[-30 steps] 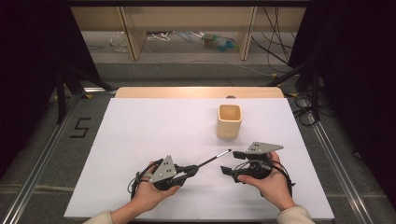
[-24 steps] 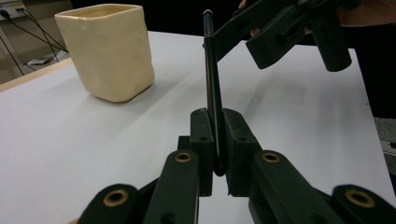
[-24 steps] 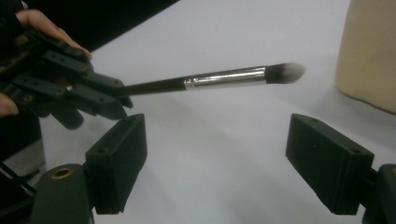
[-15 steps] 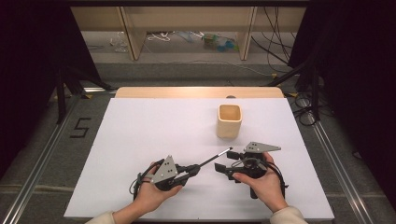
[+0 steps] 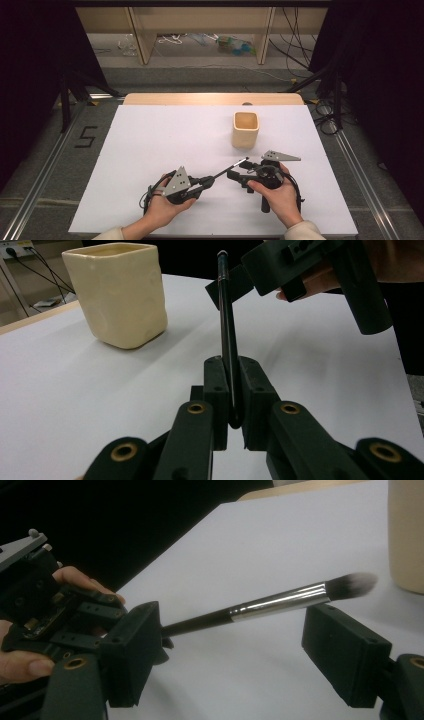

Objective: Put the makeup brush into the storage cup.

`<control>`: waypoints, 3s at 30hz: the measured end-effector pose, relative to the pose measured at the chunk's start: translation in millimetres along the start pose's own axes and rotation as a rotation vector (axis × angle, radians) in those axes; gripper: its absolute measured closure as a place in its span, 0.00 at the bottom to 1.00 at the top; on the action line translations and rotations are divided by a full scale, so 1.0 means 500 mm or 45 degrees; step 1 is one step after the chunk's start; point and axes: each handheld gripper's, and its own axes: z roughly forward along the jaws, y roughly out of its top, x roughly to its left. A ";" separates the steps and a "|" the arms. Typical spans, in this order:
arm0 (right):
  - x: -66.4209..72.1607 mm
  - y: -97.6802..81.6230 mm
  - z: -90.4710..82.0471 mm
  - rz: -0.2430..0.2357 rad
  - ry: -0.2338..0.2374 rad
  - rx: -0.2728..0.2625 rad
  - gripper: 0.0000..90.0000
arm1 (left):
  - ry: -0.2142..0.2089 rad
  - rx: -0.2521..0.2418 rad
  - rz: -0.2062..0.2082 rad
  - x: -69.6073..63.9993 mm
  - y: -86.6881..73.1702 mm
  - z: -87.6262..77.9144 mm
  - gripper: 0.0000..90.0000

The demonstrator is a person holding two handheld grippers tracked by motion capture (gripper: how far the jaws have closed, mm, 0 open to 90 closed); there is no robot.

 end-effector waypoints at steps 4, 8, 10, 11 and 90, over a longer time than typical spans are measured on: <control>-0.001 0.000 0.005 0.015 0.005 -0.012 0.30 | 0.000 -0.005 -0.005 -0.001 0.000 0.001 0.93; -0.003 -0.002 0.009 0.059 0.003 -0.042 0.34 | 0.002 -0.008 -0.009 -0.001 0.000 0.001 0.93; -0.005 -0.002 0.010 0.063 0.006 -0.039 0.35 | 0.002 -0.008 -0.010 -0.001 0.000 0.002 0.93; -0.005 -0.002 0.011 0.069 0.004 -0.036 0.36 | 0.002 -0.007 -0.009 -0.001 0.000 0.002 0.93; 0.016 0.041 -0.027 -0.132 0.019 -0.074 0.93 | -0.018 -0.041 -0.096 0.015 0.031 -0.063 0.16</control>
